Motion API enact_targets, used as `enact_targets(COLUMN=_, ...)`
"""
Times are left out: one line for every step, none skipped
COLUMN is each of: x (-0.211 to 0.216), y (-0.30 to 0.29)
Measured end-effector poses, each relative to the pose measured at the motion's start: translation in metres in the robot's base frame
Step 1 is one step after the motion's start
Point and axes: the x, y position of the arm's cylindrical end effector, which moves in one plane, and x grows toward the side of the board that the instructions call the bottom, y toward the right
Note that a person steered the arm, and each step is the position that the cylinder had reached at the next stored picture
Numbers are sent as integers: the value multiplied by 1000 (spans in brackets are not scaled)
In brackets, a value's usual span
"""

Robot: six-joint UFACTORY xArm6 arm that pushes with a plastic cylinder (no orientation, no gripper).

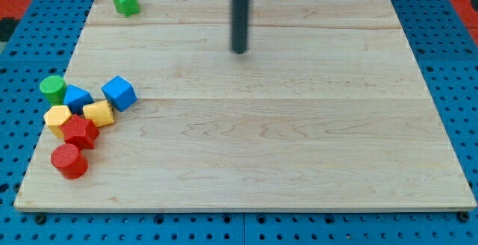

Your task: Separate the blue cube from the group of blocks

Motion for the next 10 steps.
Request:
enact_targets(x=5, y=-109)
enact_targets(x=8, y=-240)
enact_targets(x=47, y=-251)
enact_targets(x=82, y=-225)
enact_targets(x=91, y=-241)
enact_targets(x=87, y=-235)
enact_targets(x=88, y=-202)
enact_targets(x=77, y=-113)
enact_targets(x=95, y=-64)
enact_targets(x=94, y=1)
